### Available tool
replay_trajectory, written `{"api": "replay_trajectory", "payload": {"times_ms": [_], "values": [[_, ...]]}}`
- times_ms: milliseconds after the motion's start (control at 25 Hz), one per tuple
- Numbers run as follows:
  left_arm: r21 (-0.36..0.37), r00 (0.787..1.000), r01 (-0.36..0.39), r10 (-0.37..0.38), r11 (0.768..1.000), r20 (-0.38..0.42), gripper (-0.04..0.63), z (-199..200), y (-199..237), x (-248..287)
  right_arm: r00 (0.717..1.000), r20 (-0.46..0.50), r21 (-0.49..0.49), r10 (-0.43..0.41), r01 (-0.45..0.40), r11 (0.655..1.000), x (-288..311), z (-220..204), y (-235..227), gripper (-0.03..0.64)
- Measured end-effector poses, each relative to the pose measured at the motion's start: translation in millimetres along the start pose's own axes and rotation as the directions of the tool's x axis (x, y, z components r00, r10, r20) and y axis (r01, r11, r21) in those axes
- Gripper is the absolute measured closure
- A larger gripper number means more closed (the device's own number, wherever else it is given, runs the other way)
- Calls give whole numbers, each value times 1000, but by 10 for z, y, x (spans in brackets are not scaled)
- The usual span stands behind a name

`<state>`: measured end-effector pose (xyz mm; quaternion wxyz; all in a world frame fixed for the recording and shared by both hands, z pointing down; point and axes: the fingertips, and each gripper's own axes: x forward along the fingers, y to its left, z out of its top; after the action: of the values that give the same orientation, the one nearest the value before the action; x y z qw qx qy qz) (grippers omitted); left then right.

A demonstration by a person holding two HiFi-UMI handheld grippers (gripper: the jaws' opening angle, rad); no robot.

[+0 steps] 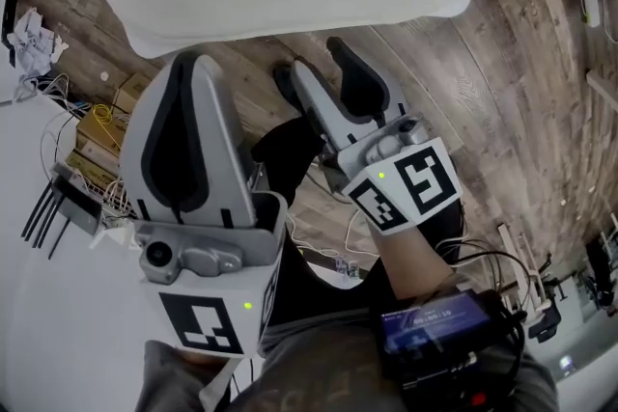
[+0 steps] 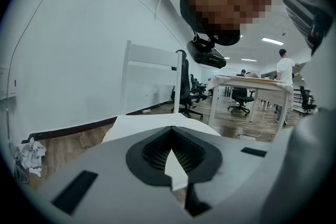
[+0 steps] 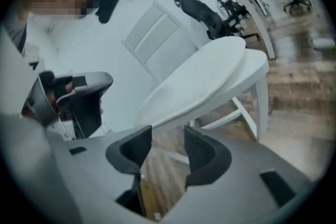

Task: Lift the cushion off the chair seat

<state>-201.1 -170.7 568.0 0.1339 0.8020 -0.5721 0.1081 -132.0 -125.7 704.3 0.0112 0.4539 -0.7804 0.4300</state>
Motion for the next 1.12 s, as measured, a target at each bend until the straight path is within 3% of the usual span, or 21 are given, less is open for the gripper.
{"api": "replay_trajectory", "payload": {"times_ms": [80, 200, 280, 360, 680, 800, 920, 1120], "values": [[1, 1000, 4, -4, 1000, -4, 589, 2, -6, 2, 999, 41, 126, 30, -35, 991, 38, 60, -17, 390], [3, 1000, 7, -7, 1000, -19, 589, -19, -7, 8, 994, 104, 273, 33, -60, 960, 78, 205, -90, 388], [3, 999, 2, -2, 1000, -37, 589, -53, 11, 4, 992, 123, 345, 5, -48, 937, 76, 237, -163, 436], [3, 999, -3, 3, 1000, -48, 589, -72, 25, -11, 991, 134, 373, -24, -28, 928, 52, 236, -213, 573], [-7, 998, 0, -1, 1000, -63, 589, -99, -36, -75, 991, 128, 371, -35, -15, 929, -113, 68, -204, 600], [-8, 998, -7, 7, 1000, -64, 589, -104, -63, -60, 993, 121, 370, -18, -28, 929, -135, 50, -230, 584], [-4, 998, -6, 6, 1000, -63, 589, -101, -88, -49, 993, 114, 395, 23, -67, 916, -98, 45, -243, 448], [-4, 998, -15, 15, 1000, -60, 589, -103, -24, -72, 987, 146, 434, 73, -130, 892, 46, 145, -168, 422]]}}
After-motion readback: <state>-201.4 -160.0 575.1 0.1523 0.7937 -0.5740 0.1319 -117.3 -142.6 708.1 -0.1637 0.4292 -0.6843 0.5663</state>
